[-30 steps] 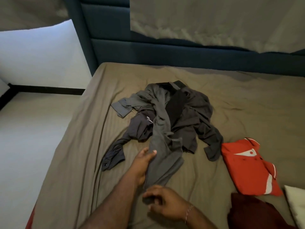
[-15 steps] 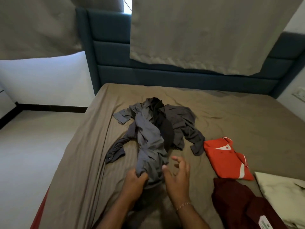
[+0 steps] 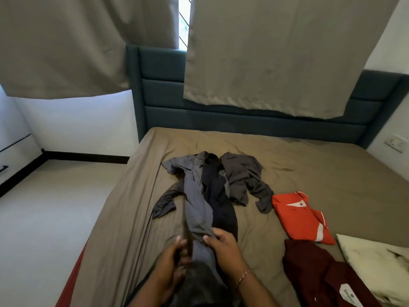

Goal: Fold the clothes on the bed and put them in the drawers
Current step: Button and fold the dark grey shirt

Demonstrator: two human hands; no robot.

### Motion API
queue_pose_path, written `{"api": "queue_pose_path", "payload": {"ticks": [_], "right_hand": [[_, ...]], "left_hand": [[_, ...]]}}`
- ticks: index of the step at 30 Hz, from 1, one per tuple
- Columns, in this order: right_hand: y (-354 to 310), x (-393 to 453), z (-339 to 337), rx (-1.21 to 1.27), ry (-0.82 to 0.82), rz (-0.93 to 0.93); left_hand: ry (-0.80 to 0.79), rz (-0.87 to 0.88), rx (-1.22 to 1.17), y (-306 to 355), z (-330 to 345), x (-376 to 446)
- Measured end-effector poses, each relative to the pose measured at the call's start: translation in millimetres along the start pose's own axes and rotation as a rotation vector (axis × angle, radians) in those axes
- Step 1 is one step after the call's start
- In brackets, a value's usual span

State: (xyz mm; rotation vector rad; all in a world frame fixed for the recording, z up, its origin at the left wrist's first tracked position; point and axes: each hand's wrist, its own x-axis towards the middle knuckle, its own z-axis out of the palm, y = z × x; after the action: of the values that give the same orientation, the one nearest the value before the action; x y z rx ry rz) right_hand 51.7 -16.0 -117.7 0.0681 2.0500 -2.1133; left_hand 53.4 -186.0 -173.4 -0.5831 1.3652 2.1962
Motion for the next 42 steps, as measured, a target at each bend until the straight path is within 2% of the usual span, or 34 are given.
{"api": "queue_pose_path", "payload": {"ticks": [2,4,5,6,7,10,12,16,21,23,25,28,31,34,35,38,39,40,42], "right_hand": [[-4.2,-13.9,6.5,-0.006,-0.218,0.021],[0.0,-21.3,5.3,-0.083,-0.459,0.070],[2.0,-23.7,5.4,-0.134,-0.518,0.084],[3.7,-24.8,5.0,-0.159,-0.507,0.086],[6.8,-25.1,5.5,-0.164,-0.413,0.093],[12.8,-14.5,-2.2,0.002,0.116,0.097],[12.6,-2.3,-12.4,0.040,0.318,0.033],[11.5,21.1,-16.8,0.030,0.328,0.136],[11.2,43.0,-11.7,0.207,0.393,0.209],[8.7,51.5,-10.6,0.272,0.346,0.280],[6.1,57.7,-7.7,0.333,0.232,0.360],[4.5,69.7,0.4,0.230,0.172,0.287],[-0.8,77.9,9.8,0.112,0.282,0.257],[-4.2,83.0,11.8,0.147,0.314,0.246],[-4.9,82.9,9.2,0.002,0.294,0.153],[0.0,78.7,4.5,-0.927,-0.016,-0.279],[1.1,76.8,5.6,-1.098,-0.086,-0.363],[1.0,75.1,6.8,-1.150,-0.099,-0.427],[-4.4,73.9,9.1,-1.090,-0.024,-0.525]], "left_hand": [[-0.049,-0.035,-0.111,14.5,2.5,3.9],[-0.046,-0.031,-0.027,33.9,14.7,2.8],[0.020,0.027,0.093,37.0,18.4,6.7],[0.144,0.129,0.216,38.4,22.3,9.8],[0.243,0.216,0.315,37.1,26.1,9.4],[0.255,0.363,0.322,26.7,32.5,8.3],[0.235,0.419,0.293,18.7,28.7,5.2],[0.076,0.466,0.336,17.6,28.3,-9.9],[-0.052,0.480,0.298,23.8,22.0,-34.1],[-0.094,0.497,0.318,27.1,16.0,-42.7],[-0.122,0.501,0.352,31.4,12.8,-51.5],[-0.117,0.502,0.386,34.5,3.0,-56.4],[-0.068,0.500,0.419,38.0,-10.6,-54.5],[-0.028,0.506,0.399,39.6,-24.6,-52.7],[-0.024,0.505,0.388,40.1,-27.7,-53.3],[-0.054,0.504,0.367,39.3,-37.8,-55.1],[-0.061,0.506,0.362,38.6,-40.2,-55.6],[-0.046,0.505,0.354,39.3,-42.0,-55.8],[0.047,0.507,0.315,44.3,-48.2,-55.6]]}}
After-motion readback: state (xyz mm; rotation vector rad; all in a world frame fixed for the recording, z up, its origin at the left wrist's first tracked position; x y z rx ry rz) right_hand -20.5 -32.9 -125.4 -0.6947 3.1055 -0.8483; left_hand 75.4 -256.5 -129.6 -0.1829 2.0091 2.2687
